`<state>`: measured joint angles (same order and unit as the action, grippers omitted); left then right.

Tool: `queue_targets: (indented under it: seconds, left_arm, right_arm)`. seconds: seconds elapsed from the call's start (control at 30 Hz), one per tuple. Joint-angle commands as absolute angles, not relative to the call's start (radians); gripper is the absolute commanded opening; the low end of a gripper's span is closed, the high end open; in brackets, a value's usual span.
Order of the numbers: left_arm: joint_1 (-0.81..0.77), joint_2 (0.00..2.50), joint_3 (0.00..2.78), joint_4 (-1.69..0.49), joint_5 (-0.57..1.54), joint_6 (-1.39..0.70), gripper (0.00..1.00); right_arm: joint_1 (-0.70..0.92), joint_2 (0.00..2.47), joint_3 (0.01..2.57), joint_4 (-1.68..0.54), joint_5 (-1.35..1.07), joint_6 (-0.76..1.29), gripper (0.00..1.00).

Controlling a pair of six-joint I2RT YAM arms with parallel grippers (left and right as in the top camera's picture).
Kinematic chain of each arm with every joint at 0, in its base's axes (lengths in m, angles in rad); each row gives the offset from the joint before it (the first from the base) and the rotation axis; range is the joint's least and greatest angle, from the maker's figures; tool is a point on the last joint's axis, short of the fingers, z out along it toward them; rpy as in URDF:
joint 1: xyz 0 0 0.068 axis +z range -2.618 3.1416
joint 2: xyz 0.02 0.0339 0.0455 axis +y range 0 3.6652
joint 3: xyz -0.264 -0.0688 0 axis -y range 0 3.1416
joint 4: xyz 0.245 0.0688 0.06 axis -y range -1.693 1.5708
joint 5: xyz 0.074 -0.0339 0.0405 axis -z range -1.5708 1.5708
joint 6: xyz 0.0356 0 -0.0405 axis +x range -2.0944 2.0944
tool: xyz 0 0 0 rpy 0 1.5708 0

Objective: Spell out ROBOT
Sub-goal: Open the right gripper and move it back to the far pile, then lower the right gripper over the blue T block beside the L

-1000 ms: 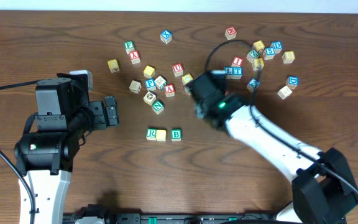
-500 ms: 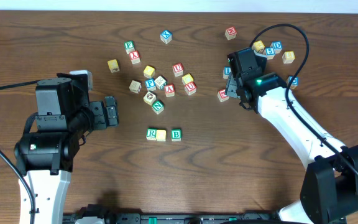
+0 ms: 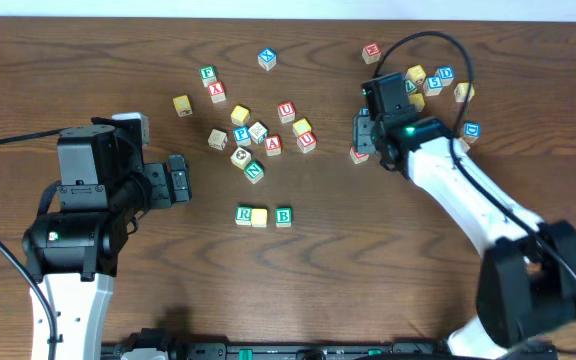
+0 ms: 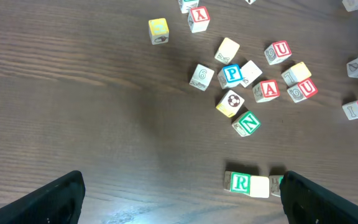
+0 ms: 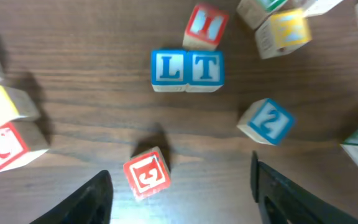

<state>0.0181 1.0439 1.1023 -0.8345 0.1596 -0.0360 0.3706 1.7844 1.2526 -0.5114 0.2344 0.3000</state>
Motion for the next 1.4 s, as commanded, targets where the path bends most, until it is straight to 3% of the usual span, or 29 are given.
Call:
queue_targets:
  seconds: [0.0, 0.67, 0.8, 0.93, 1.07, 1.37]
  left_arm:
    - [0.023, 1.045, 1.123, -0.837, 0.172, -0.030, 0.98]
    - [0.023, 1.045, 1.123, -0.837, 0.172, -0.030, 0.99]
    - [0.023, 1.045, 1.123, -0.837, 0.172, -0.030, 0.99]
    - [0.023, 1.045, 1.123, -0.837, 0.172, -0.030, 0.99]
    - [0.023, 1.045, 1.123, -0.837, 0.172, -0.030, 0.99]
    - [0.023, 1.045, 1.123, -0.837, 0.172, -0.030, 0.99]
  right_arm:
    - [0.374, 1.874, 1.242, -0.481, 0.226, 0.297, 0.63]
    - [0.336, 1.931, 1.243, -0.160, 0.256, 0.302, 0.64]
    - [0.298, 1.950, 1.244, -0.168, 0.222, 0.331, 0.51]
    - [0.272, 1.951, 1.243, -0.175, 0.207, 0.353, 0.46]
    - [0.261, 1.954, 1.243, -0.176, 0.207, 0.356, 0.31]
    - [0.262, 1.993, 1.243, -0.175, 0.207, 0.370, 0.07]
